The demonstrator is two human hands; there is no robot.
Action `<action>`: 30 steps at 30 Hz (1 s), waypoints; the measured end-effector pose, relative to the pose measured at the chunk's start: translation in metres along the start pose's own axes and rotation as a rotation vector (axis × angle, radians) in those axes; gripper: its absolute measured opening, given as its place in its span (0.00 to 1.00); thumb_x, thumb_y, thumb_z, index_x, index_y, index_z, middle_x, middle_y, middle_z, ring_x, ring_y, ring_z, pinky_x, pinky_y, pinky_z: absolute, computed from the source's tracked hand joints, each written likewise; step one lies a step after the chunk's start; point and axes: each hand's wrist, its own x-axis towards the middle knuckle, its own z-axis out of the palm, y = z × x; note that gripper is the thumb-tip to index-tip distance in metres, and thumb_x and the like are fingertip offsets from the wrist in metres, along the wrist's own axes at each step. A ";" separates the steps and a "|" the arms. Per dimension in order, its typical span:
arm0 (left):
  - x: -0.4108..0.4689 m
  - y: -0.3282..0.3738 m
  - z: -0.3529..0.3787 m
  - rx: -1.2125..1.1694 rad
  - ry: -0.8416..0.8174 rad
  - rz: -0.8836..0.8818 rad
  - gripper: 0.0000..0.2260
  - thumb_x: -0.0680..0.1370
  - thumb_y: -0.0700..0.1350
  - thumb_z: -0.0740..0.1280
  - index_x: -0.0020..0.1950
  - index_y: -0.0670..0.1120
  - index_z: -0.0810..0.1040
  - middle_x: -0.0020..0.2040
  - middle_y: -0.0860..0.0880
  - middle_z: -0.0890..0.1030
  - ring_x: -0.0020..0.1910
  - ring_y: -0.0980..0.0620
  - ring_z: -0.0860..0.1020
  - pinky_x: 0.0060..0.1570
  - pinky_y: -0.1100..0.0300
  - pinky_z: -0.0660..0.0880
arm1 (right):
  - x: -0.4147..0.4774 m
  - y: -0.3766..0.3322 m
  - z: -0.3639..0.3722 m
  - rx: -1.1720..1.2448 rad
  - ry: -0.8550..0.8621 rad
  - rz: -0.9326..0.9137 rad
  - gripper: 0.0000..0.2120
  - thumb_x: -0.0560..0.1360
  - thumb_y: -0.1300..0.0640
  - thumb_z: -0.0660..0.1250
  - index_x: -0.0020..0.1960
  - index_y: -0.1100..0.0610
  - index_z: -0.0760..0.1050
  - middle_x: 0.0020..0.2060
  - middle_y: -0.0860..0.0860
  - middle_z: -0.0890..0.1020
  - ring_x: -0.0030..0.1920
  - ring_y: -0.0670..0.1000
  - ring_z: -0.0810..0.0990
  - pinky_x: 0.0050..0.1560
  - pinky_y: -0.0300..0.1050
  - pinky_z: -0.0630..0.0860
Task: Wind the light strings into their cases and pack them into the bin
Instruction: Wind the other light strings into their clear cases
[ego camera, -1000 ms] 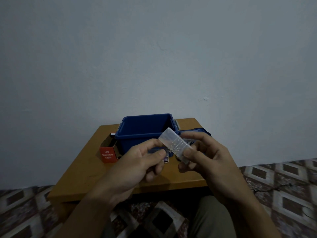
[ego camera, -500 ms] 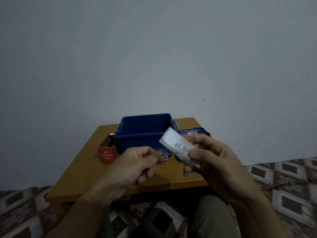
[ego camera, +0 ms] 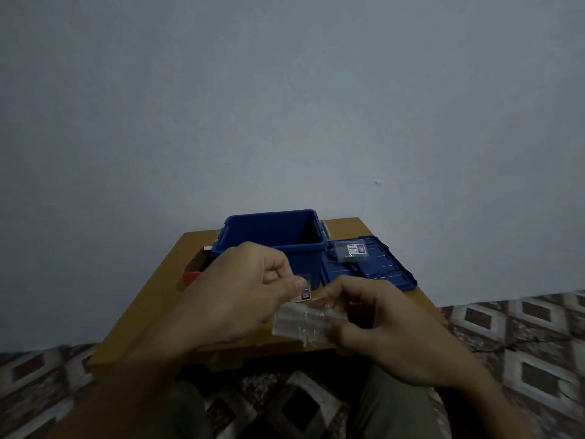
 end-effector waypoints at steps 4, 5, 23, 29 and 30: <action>-0.009 0.010 0.009 0.003 0.095 -0.001 0.11 0.82 0.50 0.63 0.42 0.50 0.79 0.30 0.54 0.83 0.24 0.62 0.74 0.34 0.64 0.72 | 0.001 -0.002 0.006 -0.121 0.168 -0.023 0.10 0.76 0.55 0.70 0.54 0.42 0.77 0.39 0.38 0.80 0.37 0.42 0.79 0.37 0.37 0.75; -0.011 0.011 0.011 -0.028 0.097 -0.003 0.10 0.83 0.50 0.62 0.43 0.50 0.79 0.32 0.54 0.84 0.25 0.61 0.75 0.34 0.62 0.74 | 0.001 -0.003 0.006 -0.137 0.207 -0.030 0.10 0.76 0.56 0.70 0.54 0.43 0.77 0.38 0.37 0.80 0.36 0.41 0.78 0.36 0.35 0.73; -0.009 -0.003 0.040 -0.674 0.135 -0.321 0.09 0.81 0.46 0.66 0.58 0.45 0.72 0.37 0.42 0.85 0.27 0.51 0.79 0.28 0.63 0.69 | 0.007 -0.002 0.020 -0.174 0.501 -0.113 0.11 0.75 0.57 0.70 0.55 0.45 0.78 0.35 0.39 0.77 0.40 0.39 0.79 0.36 0.29 0.72; -0.006 -0.008 0.037 -0.683 0.087 -0.245 0.10 0.82 0.47 0.64 0.52 0.42 0.80 0.37 0.43 0.85 0.28 0.53 0.78 0.32 0.61 0.68 | 0.010 0.004 0.022 -0.028 0.522 -0.109 0.10 0.75 0.53 0.68 0.54 0.41 0.78 0.40 0.41 0.80 0.38 0.50 0.82 0.40 0.54 0.81; -0.006 -0.009 0.037 -0.673 0.088 -0.226 0.10 0.82 0.47 0.64 0.50 0.42 0.81 0.37 0.43 0.85 0.28 0.53 0.78 0.32 0.60 0.68 | 0.010 0.005 0.021 -0.001 0.514 -0.112 0.10 0.75 0.54 0.68 0.54 0.41 0.78 0.39 0.42 0.80 0.38 0.52 0.83 0.40 0.57 0.81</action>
